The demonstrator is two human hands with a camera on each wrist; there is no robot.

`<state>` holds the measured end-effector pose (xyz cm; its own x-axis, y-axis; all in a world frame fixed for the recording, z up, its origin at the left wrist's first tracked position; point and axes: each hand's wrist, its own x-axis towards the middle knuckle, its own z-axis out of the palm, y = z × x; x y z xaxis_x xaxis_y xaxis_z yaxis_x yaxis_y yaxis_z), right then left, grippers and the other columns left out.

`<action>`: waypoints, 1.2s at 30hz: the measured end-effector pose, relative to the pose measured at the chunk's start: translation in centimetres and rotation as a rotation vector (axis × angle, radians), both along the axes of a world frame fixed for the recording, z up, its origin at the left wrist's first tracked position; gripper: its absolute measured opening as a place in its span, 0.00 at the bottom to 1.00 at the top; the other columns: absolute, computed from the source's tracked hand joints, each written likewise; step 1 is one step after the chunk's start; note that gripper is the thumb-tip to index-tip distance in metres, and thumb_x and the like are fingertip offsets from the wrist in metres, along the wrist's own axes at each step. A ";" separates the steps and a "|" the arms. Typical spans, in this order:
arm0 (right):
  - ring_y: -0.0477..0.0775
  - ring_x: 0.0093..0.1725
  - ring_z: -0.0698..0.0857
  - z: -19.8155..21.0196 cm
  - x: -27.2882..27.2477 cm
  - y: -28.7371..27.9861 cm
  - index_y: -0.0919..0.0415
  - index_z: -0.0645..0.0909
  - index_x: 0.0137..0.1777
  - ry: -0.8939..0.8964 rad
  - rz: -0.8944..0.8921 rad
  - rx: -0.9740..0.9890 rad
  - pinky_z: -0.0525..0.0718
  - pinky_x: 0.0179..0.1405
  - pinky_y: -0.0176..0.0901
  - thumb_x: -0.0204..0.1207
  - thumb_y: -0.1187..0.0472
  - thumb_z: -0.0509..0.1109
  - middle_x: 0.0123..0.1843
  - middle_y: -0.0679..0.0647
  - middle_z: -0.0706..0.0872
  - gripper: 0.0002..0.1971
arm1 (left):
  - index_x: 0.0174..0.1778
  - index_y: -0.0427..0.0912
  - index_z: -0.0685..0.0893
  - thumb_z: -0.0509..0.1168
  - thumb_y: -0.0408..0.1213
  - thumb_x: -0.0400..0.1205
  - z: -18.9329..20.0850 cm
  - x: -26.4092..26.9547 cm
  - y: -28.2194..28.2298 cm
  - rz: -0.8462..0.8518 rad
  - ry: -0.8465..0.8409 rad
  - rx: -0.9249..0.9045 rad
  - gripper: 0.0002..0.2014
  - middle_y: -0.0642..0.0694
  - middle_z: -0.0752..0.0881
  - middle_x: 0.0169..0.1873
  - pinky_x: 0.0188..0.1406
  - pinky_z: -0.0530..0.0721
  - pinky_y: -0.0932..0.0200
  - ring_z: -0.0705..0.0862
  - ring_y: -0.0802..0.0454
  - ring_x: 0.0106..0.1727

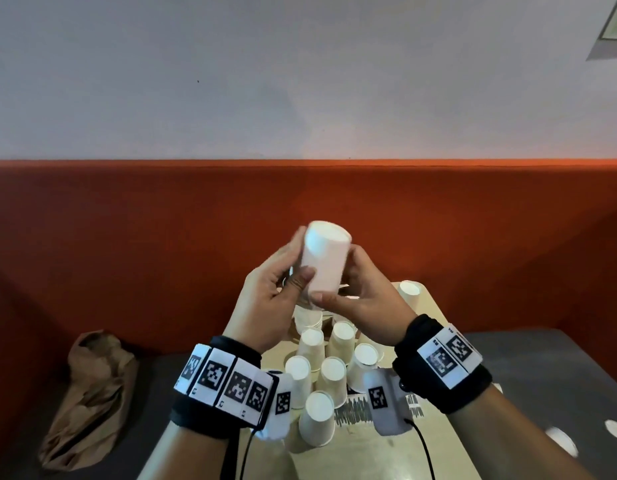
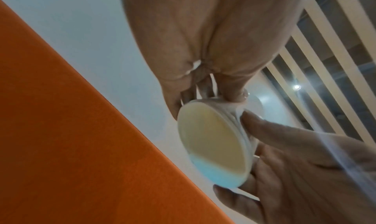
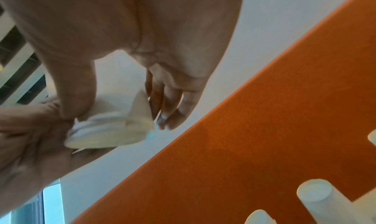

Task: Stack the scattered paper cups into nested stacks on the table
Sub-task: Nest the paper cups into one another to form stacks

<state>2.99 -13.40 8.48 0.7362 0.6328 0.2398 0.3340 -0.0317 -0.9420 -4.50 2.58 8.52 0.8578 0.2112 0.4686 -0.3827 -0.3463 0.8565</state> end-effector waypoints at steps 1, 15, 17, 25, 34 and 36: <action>0.50 0.63 0.86 0.1 -0.1 -0.2 0.45 0.68 0.74 -0.048 -0.034 -0.010 0.86 0.62 0.58 0.64 0.48 0.83 0.65 0.45 0.85 0.39 | 0.78 0.50 0.72 0.64 0.40 0.83 -0.1 0.2 -0.1 -0.005 -0.013 -0.003 0.25 0.58 0.79 0.73 0.73 0.75 0.62 0.75 0.63 0.75; 0.42 0.59 0.83 -4.0 1.7 -2.4 0.43 0.69 0.70 -0.468 -0.275 -0.231 0.85 0.55 0.48 0.71 0.54 0.80 0.64 0.35 0.79 0.30 | 0.70 0.37 0.79 0.73 0.64 0.70 -4.4 4.4 -2.9 -0.027 0.393 -0.300 0.40 0.39 0.88 0.57 0.49 0.88 0.54 0.89 0.52 0.53; 0.42 0.66 0.80 -4.8 2.2 -3.2 0.46 0.66 0.76 -0.467 -0.263 -0.241 0.82 0.61 0.43 0.75 0.48 0.77 0.71 0.38 0.77 0.33 | 0.70 0.32 0.78 0.74 0.64 0.69 -5.2 5.4 -3.2 0.003 0.421 -0.312 0.43 0.34 0.87 0.59 0.45 0.89 0.50 0.90 0.46 0.53; 0.47 0.57 0.84 -6.8 6.5 -4.5 0.50 0.74 0.62 -0.615 -0.320 -0.247 0.86 0.42 0.48 0.80 0.47 0.69 0.69 0.43 0.80 0.14 | 0.83 0.50 0.65 0.64 0.78 0.65 -7.0 9.3 -4.8 0.074 0.560 -0.180 0.54 0.55 0.78 0.73 0.73 0.76 0.50 0.80 0.57 0.69; 0.51 0.50 0.81 -10.9 12.7 -3.9 0.55 0.73 0.60 -0.399 -0.471 -0.370 0.78 0.43 0.43 0.79 0.56 0.73 0.65 0.46 0.79 0.15 | 0.84 0.46 0.63 0.64 0.44 0.85 -11.0 11.4 -4.0 0.123 0.638 0.405 0.31 0.49 0.65 0.83 0.83 0.59 0.55 0.61 0.55 0.84; 0.52 0.49 0.81 -12.1 13.4 -3.5 0.57 0.73 0.61 -0.385 -0.454 -0.387 0.74 0.42 0.41 0.79 0.57 0.73 0.63 0.47 0.79 0.15 | 0.84 0.47 0.64 0.64 0.47 0.83 -11.9 11.4 -3.7 0.128 0.672 0.408 0.32 0.50 0.67 0.82 0.83 0.62 0.50 0.63 0.54 0.83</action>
